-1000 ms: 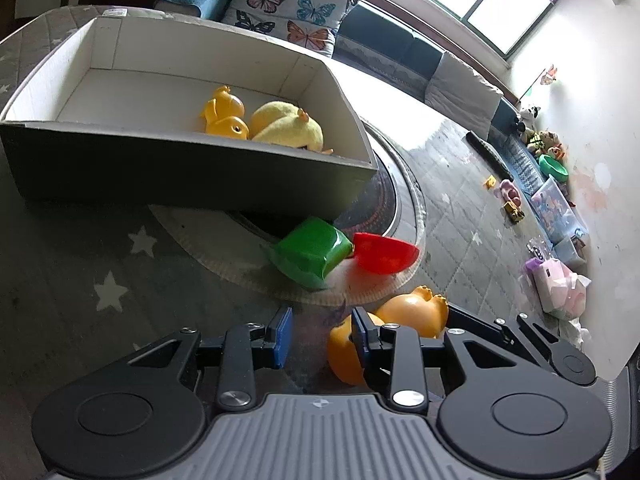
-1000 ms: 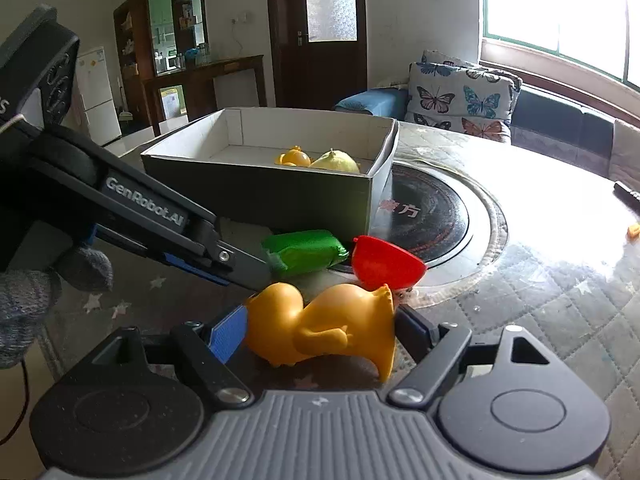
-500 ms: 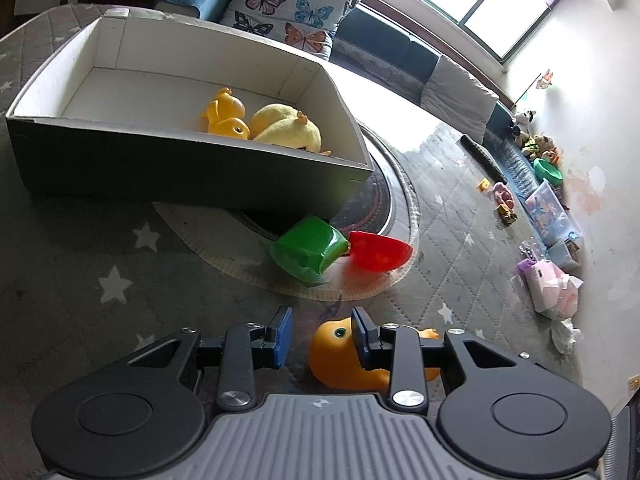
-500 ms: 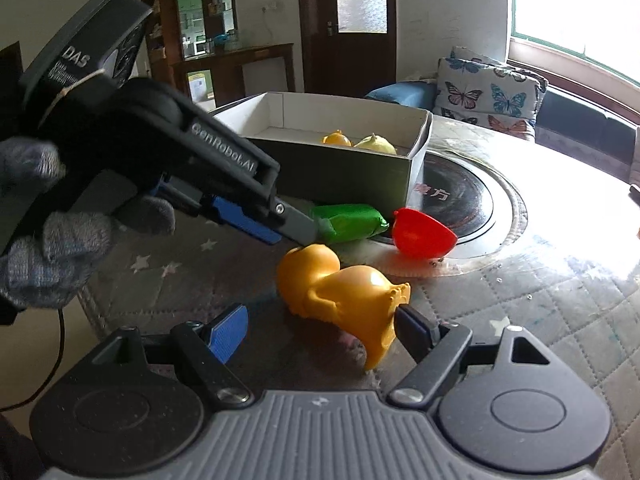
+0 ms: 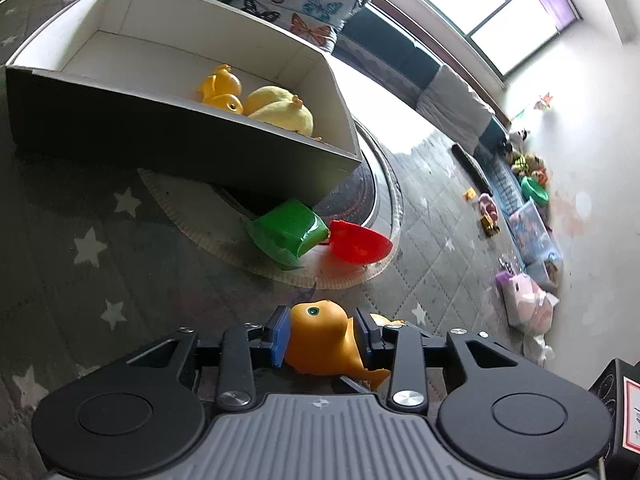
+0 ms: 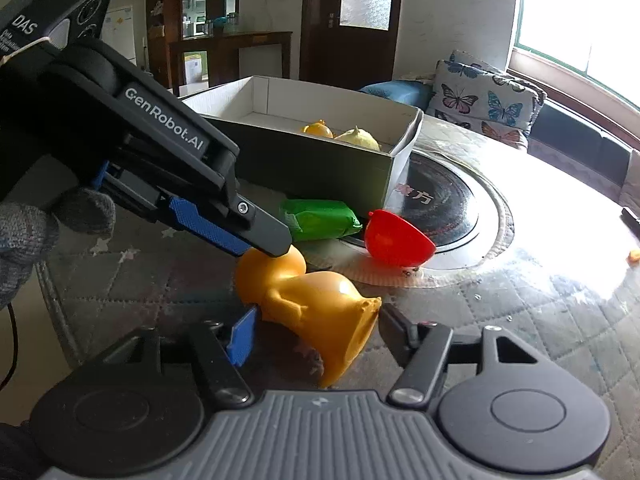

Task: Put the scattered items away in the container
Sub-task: 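Lower the left gripper and grasp the orange rubber duck, then lift the orange duck with both grippers and carry it over the box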

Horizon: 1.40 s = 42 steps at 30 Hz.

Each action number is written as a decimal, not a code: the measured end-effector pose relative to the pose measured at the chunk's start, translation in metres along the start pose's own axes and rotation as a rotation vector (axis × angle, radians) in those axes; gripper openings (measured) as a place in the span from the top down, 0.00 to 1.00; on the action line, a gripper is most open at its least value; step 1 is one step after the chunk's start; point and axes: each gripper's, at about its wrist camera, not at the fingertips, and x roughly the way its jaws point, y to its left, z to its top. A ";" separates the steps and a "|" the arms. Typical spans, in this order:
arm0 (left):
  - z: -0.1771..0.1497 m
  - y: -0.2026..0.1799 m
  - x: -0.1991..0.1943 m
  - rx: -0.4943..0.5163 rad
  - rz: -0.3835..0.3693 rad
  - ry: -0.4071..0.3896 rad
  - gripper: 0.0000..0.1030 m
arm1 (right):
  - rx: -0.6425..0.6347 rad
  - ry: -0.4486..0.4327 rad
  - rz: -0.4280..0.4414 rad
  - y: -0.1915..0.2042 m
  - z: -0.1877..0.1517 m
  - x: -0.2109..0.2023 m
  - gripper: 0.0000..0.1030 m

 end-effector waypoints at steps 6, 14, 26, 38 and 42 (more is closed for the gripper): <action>0.004 0.004 0.004 -0.011 0.006 -0.010 0.63 | 0.002 0.006 0.012 0.003 -0.003 -0.003 0.37; 0.005 0.002 0.002 0.015 0.016 -0.002 0.64 | -0.008 0.015 0.031 0.011 -0.006 -0.012 0.37; 0.002 0.008 0.002 -0.075 0.013 0.010 0.60 | -0.117 0.017 0.016 0.013 0.003 0.001 0.37; 0.004 0.010 0.011 -0.046 0.009 0.032 0.56 | -0.151 0.031 -0.007 0.015 0.001 0.012 0.47; 0.008 0.012 0.003 -0.038 0.003 0.017 0.56 | -0.154 0.009 0.000 0.017 0.005 0.008 0.48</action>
